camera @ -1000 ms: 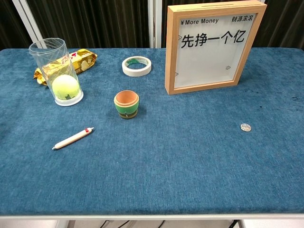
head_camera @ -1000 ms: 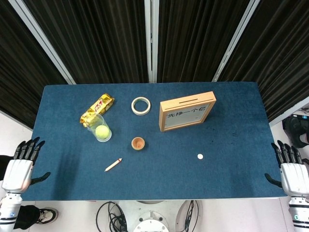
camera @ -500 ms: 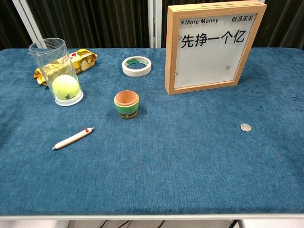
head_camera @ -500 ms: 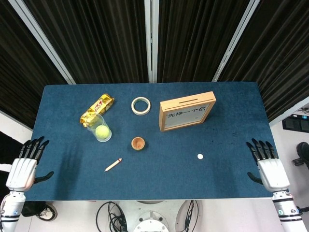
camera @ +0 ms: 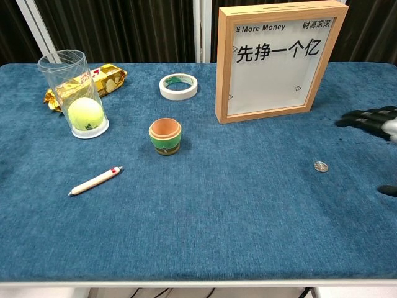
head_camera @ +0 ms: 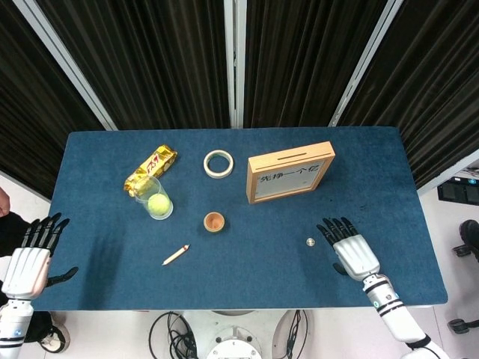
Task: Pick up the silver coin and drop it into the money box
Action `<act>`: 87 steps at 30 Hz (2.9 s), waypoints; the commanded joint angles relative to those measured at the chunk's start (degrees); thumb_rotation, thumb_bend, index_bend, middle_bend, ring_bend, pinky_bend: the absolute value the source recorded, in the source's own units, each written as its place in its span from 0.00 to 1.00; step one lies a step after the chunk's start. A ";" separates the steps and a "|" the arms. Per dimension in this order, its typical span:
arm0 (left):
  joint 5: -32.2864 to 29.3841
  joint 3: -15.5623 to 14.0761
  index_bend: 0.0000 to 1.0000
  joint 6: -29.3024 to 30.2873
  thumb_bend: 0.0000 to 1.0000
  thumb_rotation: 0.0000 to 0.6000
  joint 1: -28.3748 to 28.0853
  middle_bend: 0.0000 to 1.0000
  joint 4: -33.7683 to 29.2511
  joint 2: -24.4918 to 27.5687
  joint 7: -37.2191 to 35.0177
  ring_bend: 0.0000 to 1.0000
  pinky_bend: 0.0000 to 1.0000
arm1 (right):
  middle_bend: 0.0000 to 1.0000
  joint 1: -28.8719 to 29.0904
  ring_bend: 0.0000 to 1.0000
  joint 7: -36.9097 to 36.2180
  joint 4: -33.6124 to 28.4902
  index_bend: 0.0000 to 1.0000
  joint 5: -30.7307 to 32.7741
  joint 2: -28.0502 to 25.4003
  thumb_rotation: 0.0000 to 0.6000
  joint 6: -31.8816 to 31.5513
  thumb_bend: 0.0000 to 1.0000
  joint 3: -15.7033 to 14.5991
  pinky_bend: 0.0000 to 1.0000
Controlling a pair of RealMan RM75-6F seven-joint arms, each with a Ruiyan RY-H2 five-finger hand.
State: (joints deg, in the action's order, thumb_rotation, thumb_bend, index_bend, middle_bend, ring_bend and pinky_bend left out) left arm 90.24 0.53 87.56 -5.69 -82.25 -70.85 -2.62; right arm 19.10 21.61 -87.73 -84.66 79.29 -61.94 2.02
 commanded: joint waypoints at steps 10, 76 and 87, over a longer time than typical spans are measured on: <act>-0.35 0.12 0.08 -1.30 0.10 1.00 -0.65 0.00 1.38 -0.74 -0.84 0.00 0.00 | 0.00 2.16 0.00 -0.90 5.75 0.15 1.16 4.61 1.00 1.12 0.18 0.20 0.00; -1.08 0.15 0.08 -2.79 0.10 1.00 -1.51 0.00 3.29 -1.10 -2.56 0.00 0.00 | 0.00 5.41 0.00 -7.07 18.10 0.42 0.18 13.17 1.00 -0.36 0.31 -1.32 0.00; -0.86 0.03 0.08 -2.61 0.10 1.00 -1.47 0.00 3.61 -1.17 -2.90 0.00 0.00 | 0.00 5.45 0.00 -6.77 18.72 0.47 0.30 13.68 1.00 -0.51 0.32 -1.41 0.00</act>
State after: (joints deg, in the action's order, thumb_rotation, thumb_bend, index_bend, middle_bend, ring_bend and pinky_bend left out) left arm 89.37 0.57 84.95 -7.16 -78.63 -72.02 -5.53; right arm 24.55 14.84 -69.01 -84.37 92.97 -62.46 0.62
